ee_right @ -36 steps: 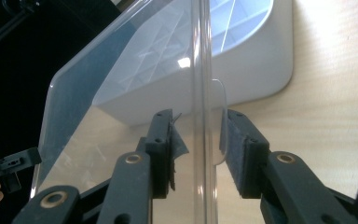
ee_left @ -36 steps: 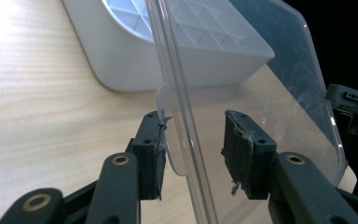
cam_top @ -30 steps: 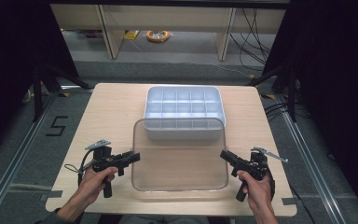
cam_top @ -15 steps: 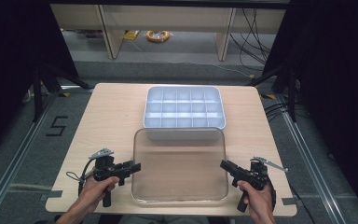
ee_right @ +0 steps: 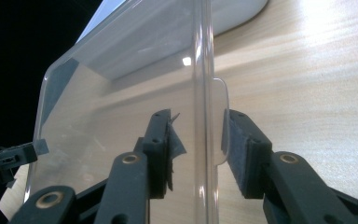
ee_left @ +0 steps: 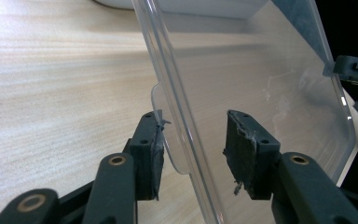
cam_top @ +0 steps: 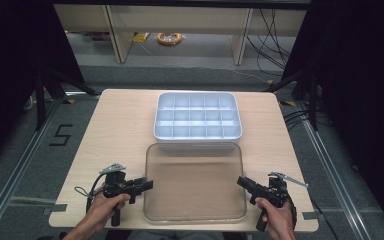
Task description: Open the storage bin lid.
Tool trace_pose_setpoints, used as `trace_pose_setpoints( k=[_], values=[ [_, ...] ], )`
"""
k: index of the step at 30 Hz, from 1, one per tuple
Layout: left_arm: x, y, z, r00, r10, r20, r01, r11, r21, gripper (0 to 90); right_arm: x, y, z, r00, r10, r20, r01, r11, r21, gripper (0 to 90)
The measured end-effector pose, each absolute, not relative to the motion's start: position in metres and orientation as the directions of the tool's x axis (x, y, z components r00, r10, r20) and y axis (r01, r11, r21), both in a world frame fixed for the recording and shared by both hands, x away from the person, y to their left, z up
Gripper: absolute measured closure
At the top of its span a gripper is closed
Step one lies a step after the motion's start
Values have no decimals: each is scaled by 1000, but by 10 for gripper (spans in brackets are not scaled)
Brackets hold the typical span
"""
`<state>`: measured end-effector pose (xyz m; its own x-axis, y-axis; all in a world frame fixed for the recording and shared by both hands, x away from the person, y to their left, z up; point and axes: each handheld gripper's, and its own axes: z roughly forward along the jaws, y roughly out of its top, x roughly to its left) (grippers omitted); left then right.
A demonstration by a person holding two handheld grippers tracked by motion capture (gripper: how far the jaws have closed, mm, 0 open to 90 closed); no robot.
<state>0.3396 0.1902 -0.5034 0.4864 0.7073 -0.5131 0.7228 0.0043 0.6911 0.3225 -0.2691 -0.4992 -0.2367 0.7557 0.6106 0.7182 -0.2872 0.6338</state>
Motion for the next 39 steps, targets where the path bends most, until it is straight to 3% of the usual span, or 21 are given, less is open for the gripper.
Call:
trace_pose_setpoints(
  k=[4,10,12,13,18,20,27,29,30,39],
  values=[
    [341,190,-505,481,714,-508,726,0,687,562,323,-267,-501,-190,756,626,741,-308,597,629],
    [343,188,-509,479,716,-508,737,-14,675,561,327,-268,-508,-224,762,608,735,-277,619,621],
    [344,187,-510,483,713,-509,737,-17,675,556,326,-267,-506,-187,746,639,755,-307,579,617],
    [344,187,-511,483,714,-507,738,-21,674,553,328,-268,-508,-211,759,616,743,-286,606,616],
    [346,186,-513,475,712,-517,752,-23,659,547,329,-267,-508,-167,779,604,759,-290,583,615],
    [347,187,-513,477,714,-513,748,-24,663,544,330,-269,-511,-215,781,587,746,-256,615,612],
    [350,187,-515,469,719,-513,753,-23,657,536,331,-264,-511,-172,767,618,774,-283,567,605],
    [350,187,-515,466,725,-508,754,-25,656,532,334,-267,-514,-228,769,597,757,-246,605,601],
    [349,186,-515,470,729,-498,750,-33,660,529,331,-263,-511,-156,756,636,782,-299,547,597],
    [350,185,-516,474,746,-469,746,-57,663,519,332,-263,-512,-155,763,628,783,-293,549,590]
  ],
)
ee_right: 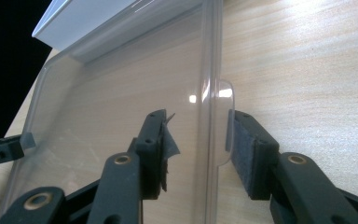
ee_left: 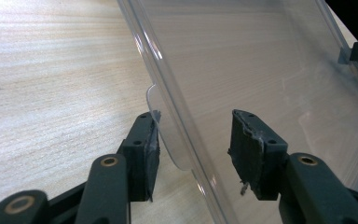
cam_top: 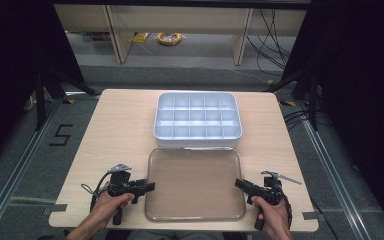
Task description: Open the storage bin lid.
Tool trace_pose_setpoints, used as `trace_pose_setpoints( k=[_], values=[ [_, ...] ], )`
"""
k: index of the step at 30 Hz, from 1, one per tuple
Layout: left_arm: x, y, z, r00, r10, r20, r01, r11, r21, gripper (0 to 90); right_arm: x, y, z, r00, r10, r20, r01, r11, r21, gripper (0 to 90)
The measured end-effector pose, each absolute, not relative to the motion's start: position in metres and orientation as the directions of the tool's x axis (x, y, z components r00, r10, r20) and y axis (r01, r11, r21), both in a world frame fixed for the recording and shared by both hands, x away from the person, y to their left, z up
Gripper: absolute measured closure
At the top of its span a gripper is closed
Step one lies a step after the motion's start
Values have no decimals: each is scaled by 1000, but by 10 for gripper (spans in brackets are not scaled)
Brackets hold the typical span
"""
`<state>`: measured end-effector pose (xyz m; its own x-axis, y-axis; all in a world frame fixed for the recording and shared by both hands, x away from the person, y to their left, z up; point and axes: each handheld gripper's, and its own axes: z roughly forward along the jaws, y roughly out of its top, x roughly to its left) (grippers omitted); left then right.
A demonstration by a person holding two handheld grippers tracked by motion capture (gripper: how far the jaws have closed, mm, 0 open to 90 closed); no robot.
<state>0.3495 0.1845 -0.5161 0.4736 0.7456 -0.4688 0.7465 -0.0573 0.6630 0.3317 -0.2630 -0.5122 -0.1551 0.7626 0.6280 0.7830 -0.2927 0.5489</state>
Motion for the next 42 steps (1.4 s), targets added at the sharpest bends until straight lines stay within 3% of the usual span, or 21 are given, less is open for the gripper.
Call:
trace_pose_setpoints(
  k=[4,6,8,10,12,13,24,25,26,27,42],
  values=[
    [350,184,-517,470,749,-466,753,-64,655,517,333,-262,-514,-156,768,621,779,-291,556,580],
    [350,184,-518,467,765,-444,747,-72,661,517,332,-260,-511,-116,753,648,797,-319,513,557],
    [350,185,-517,470,766,-438,736,-66,674,511,334,-263,-515,-156,778,609,779,-282,560,543],
    [350,185,-513,476,768,-429,723,-63,689,496,333,-263,-511,-73,774,629,797,-333,503,513],
    [350,185,-511,474,771,-425,710,-50,703,495,336,-270,-513,-143,787,600,752,-307,583,516],
    [350,187,-511,470,772,-428,711,-43,702,494,334,-270,-510,-111,762,637,762,-346,547,513],
    [350,188,-509,469,764,-442,713,-32,701,473,331,-266,-503,-147,765,627,758,-321,568,440],
    [350,188,-509,471,763,-443,711,-31,702,467,332,-267,-504,-171,783,598,741,-298,602,431],
    [349,188,-509,471,761,-446,711,-28,703,454,331,-264,-501,-142,766,626,750,-330,573,420],
    [349,189,-508,475,757,-448,708,-26,706,448,335,-270,-507,-226,806,546,704,-252,664,415],
    [349,191,-504,507,744,-435,684,-41,728,324,334,-269,-500,-214,817,536,680,-270,682,307]
  ],
)
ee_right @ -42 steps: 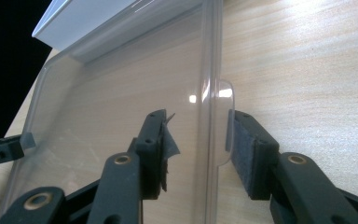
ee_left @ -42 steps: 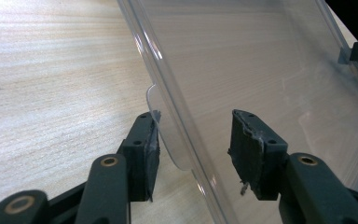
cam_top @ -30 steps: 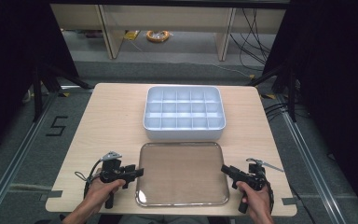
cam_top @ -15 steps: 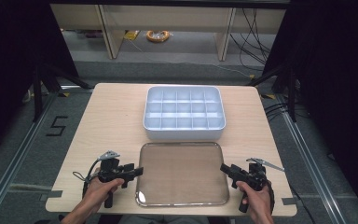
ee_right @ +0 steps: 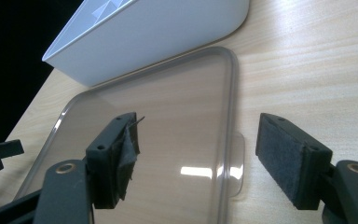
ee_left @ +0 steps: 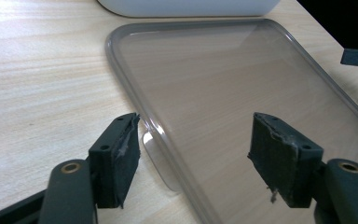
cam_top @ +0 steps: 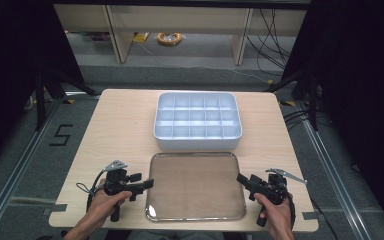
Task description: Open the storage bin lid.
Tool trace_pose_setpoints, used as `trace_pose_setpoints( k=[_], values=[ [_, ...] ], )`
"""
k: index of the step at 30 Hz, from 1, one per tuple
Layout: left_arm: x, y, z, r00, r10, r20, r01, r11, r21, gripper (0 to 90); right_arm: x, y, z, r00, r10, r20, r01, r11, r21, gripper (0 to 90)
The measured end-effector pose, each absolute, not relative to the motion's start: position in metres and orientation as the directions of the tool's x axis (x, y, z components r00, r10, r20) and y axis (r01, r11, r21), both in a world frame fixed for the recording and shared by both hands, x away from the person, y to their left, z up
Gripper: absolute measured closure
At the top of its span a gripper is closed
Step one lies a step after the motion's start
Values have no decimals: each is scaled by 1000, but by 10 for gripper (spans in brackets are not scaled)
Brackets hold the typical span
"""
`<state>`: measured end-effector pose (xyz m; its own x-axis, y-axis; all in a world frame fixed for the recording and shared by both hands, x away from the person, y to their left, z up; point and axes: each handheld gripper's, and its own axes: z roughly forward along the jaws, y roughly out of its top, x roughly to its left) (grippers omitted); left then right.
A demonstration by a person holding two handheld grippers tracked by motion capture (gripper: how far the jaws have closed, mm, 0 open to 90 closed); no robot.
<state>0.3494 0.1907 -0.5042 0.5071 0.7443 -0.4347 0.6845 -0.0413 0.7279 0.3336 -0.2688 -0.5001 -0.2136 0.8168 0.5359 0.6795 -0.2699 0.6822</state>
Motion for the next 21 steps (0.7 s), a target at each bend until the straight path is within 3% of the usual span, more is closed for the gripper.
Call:
trace_pose_setpoints(
  k=[1,10,12,14,16,17,21],
  values=[
    [349,191,-505,508,745,-432,687,-47,725,318,333,-267,-499,-210,794,570,694,-290,659,303],
    [350,193,-503,506,741,-441,687,-37,726,281,332,-265,-496,-251,834,491,665,-220,714,284],
    [350,193,-503,504,741,-443,688,-34,725,276,330,-262,-493,-231,814,533,687,-251,682,283],
    [351,194,-503,505,742,-442,686,-34,727,265,331,-264,-494,-269,836,478,662,-201,722,281],
    [350,194,-503,507,738,-445,686,-33,726,258,329,-259,-491,-232,829,509,678,-237,695,280],
    [350,193,-502,509,739,-442,686,-38,727,254,331,-262,-493,-291,835,466,650,-184,737,278],
    [349,193,-502,532,722,-442,677,-48,735,233,328,-256,-491,-261,843,471,668,-195,718,275]
  ],
)
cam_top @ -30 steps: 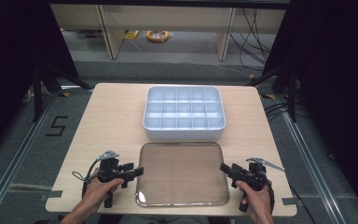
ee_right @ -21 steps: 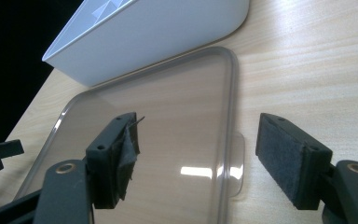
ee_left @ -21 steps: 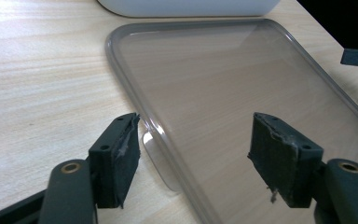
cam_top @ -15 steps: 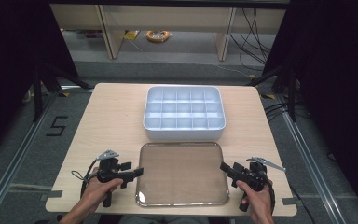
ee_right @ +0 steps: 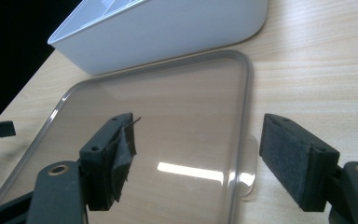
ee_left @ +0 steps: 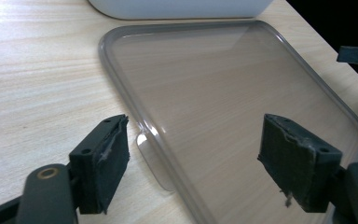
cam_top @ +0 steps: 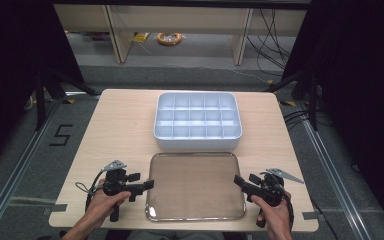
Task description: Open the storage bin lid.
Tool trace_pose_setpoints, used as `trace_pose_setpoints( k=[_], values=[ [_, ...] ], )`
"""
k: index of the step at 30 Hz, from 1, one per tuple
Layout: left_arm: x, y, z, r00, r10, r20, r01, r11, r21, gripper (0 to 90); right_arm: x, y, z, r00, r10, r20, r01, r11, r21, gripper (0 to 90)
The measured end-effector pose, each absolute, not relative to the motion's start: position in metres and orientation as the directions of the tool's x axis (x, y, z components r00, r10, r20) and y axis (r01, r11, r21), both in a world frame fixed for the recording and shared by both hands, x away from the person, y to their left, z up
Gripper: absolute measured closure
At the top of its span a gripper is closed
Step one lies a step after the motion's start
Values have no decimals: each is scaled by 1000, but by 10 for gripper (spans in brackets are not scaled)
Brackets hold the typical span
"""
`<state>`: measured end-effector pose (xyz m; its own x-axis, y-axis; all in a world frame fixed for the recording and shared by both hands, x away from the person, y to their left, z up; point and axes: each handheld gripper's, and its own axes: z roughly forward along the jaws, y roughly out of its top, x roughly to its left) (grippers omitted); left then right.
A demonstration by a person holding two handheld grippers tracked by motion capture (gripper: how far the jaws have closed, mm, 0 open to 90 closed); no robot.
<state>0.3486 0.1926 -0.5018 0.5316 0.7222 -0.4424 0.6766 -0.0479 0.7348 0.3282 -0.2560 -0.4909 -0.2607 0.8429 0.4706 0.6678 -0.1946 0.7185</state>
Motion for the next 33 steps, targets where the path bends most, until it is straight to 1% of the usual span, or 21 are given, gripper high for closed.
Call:
trace_pose_setpoints(
  k=[1,2,3,4,5,8,13,17,18,19,20,23,24,27,33],
  values=[
    [348,192,-501,537,719,-441,675,-54,736,226,327,-255,-489,-259,832,490,679,-203,706,274],
    [347,192,-501,541,711,-450,676,-49,735,214,328,-257,-491,-300,844,445,654,-158,740,273],
    [347,192,-501,549,710,-442,674,-63,736,204,327,-254,-490,-285,848,447,660,-164,733,271],
    [345,192,-500,559,704,-438,668,-68,741,200,325,-252,-488,-274,838,471,679,-179,712,269],
    [344,192,-499,561,706,-433,668,-77,740,193,326,-252,-490,-317,850,420,645,-131,753,268],
    [339,190,-497,580,690,-432,658,-85,748,188,323,-248,-487,-340,843,417,645,-113,756,265],
    [332,188,-496,598,675,-432,652,-97,752,176,319,-242,-487,-369,849,378,631,-69,772,262],
    [327,187,-498,609,667,-428,643,-101,759,173,312,-236,-485,-367,845,388,649,-66,758,260],
    [325,188,-498,614,666,-422,643,-112,758,173,312,-236,-486,-383,844,376,638,-53,768,260],
    [325,188,-498,618,664,-421,639,-113,761,174,308,-233,-485,-367,840,399,661,-67,747,259],
    [324,187,-498,617,664,-422,642,-115,758,174,310,-235,-487,-390,845,366,636,-40,771,259],
    [321,187,-498,624,660,-418,637,-120,762,175,306,-233,-486,-396,852,343,641,-11,768,256],
    [319,186,-498,619,664,-420,640,-116,760,176,307,-232,-488,-411,842,348,629,-14,777,255],
    [314,184,-498,624,654,-427,640,-115,760,177,303,-229,-488,-412,839,355,643,-9,766,246],
    [304,180,-499,639,643,-423,639,-136,757,177,297,-226,-488,-438,839,322,638,38,769,232]
  ],
)
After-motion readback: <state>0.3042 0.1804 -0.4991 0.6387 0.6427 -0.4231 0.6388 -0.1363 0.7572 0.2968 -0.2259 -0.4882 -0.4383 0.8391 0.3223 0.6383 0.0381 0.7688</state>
